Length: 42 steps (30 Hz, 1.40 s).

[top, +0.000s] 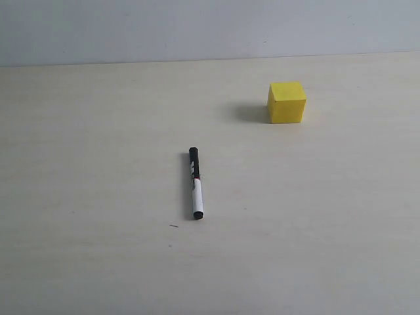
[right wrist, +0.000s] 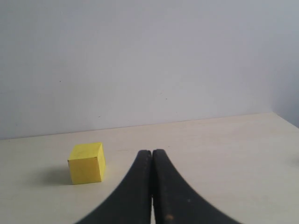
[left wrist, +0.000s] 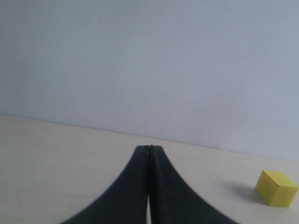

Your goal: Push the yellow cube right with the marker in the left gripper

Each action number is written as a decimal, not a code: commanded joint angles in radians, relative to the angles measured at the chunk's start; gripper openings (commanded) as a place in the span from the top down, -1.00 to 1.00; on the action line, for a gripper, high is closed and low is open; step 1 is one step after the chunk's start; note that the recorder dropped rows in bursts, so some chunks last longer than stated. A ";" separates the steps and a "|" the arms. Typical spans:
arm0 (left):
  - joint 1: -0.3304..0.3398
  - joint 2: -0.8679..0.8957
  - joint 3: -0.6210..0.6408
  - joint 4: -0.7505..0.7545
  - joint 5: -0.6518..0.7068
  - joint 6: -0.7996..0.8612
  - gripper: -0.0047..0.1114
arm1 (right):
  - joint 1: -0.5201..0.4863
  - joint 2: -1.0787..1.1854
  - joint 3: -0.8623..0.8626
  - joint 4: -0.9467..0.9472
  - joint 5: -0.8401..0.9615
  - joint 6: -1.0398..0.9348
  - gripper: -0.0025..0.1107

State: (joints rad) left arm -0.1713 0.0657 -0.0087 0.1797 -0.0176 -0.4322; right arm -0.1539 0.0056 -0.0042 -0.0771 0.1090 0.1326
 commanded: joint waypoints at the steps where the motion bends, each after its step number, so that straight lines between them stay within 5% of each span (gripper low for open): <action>1: 0.039 -0.066 0.009 -0.012 0.095 -0.021 0.92 | -0.003 -0.006 0.004 -0.003 -0.002 0.003 0.96; 20: 0.045 -0.066 0.009 -0.015 0.097 -0.045 0.92 | -0.003 -0.006 0.004 -0.004 -0.002 0.003 0.96; 28: 0.068 -0.066 0.009 -0.135 0.097 0.194 0.92 | -0.003 -0.006 0.004 -0.004 -0.002 0.003 0.96; 42: 0.072 -0.066 0.009 -0.113 0.099 0.192 0.92 | -0.003 -0.006 0.004 -0.004 -0.002 0.003 0.96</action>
State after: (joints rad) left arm -0.1003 0.0062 -0.0032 0.0688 0.0780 -0.2423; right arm -0.1539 0.0056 -0.0042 -0.0771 0.1090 0.1326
